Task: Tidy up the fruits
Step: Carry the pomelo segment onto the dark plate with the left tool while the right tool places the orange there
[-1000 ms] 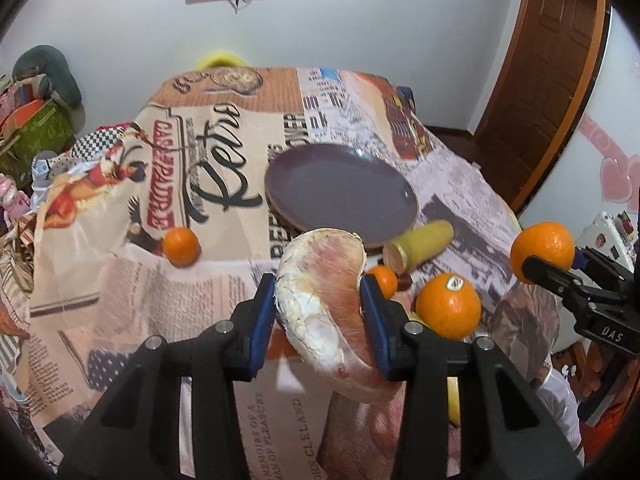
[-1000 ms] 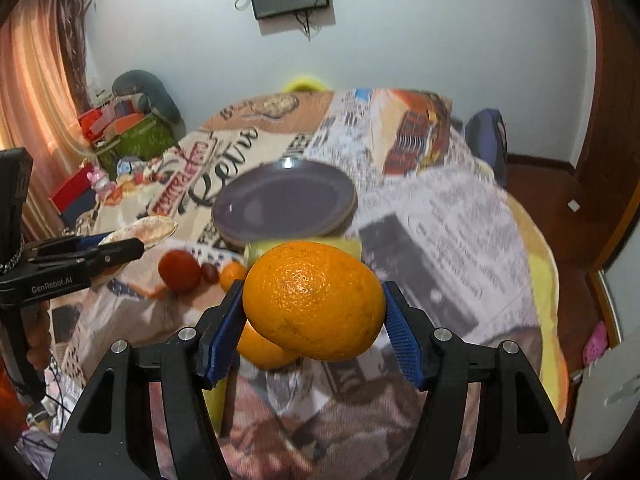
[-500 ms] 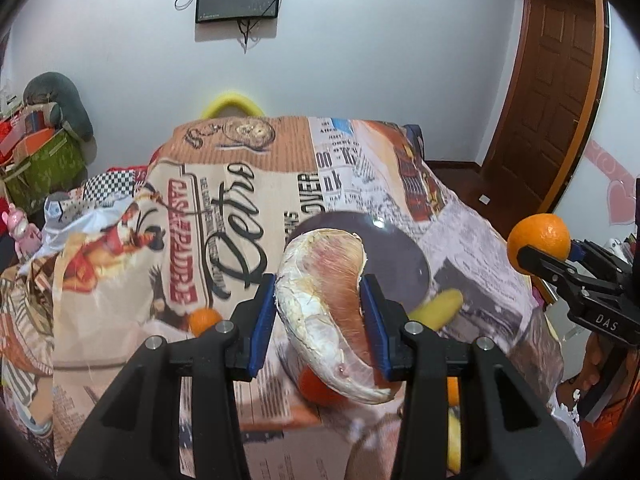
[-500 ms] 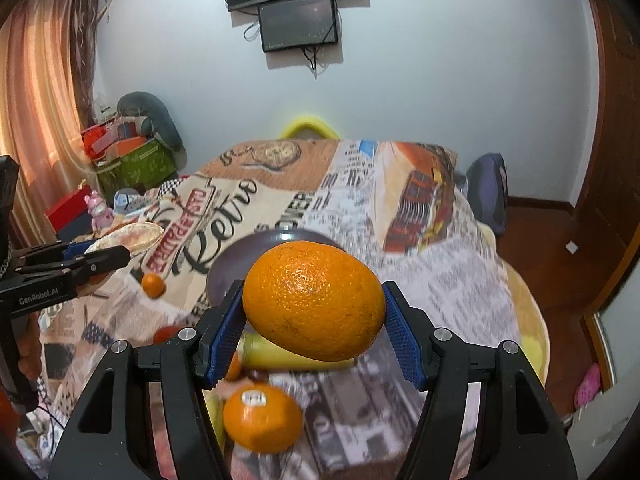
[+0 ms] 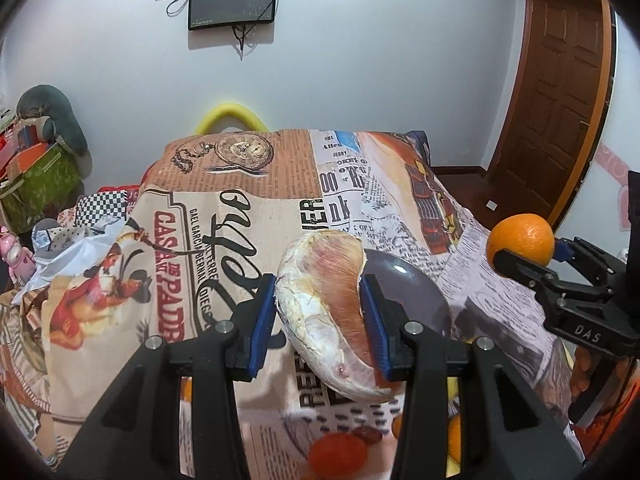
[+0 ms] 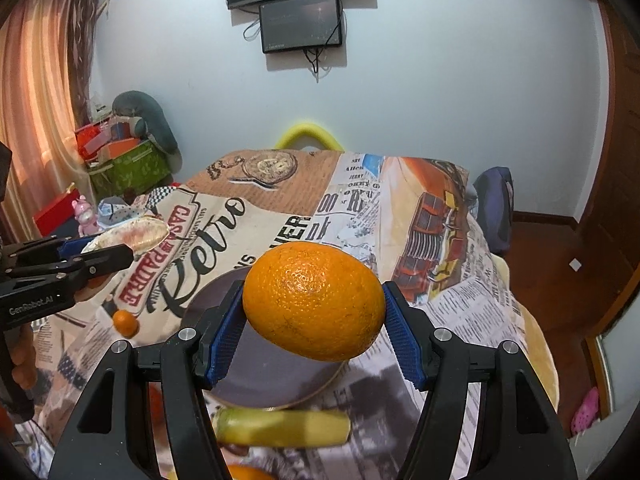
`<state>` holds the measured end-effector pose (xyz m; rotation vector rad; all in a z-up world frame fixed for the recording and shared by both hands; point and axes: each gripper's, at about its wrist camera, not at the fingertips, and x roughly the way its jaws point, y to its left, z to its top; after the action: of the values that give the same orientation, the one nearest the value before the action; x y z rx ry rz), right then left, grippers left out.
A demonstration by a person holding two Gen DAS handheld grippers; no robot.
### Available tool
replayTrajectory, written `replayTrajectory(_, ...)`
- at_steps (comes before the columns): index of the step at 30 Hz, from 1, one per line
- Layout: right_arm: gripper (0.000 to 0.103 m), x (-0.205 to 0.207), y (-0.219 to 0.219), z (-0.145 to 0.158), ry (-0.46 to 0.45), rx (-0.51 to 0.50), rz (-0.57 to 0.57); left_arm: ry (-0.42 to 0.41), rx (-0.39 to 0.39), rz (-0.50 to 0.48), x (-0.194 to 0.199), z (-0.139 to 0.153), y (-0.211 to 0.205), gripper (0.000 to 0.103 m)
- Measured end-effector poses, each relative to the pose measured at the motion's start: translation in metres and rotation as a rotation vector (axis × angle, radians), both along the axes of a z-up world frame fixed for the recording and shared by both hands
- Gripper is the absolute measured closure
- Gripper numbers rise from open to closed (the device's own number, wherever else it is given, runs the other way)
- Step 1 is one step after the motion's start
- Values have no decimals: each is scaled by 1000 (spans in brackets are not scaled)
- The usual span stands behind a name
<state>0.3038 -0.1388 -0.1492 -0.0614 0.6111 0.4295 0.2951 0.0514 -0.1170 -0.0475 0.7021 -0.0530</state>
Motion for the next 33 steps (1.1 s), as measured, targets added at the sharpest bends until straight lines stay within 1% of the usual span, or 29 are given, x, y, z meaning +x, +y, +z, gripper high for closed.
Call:
replayTrajectory(9, 40, 40, 14, -21, 50, -37, 22, 47, 9, -11, 47, -29, -1, 61)
replayTrajectory(14, 40, 58, 22, -38, 82, -65, 46, 102, 23, -35, 73, -55, -5, 61)
replayTrajectory(17, 40, 68, 26, -50, 127, -68, 65, 132, 38, -39, 85, -68, -5, 61)
replayTrajectory(22, 40, 86, 36, -70, 201, -122, 89, 210, 44, -42, 102, -91, -5, 61)
replayTrajectory(25, 40, 91, 39, -78, 222, -151, 104, 230, 40, -43, 104, -98, -5, 61)
replayTrajectory(27, 40, 96, 41, -83, 255, -162, 120, 235, 40, -50, 106, -100, -5, 61)
replayTrajectory(30, 39, 95, 45, -85, 251, -183, 124, 237, 55, -58, 106, -101, -8, 61)
replayTrajectory(33, 39, 95, 47, -84, 253, -195, 120, 239, 53, -55, 107, -100, -7, 61)
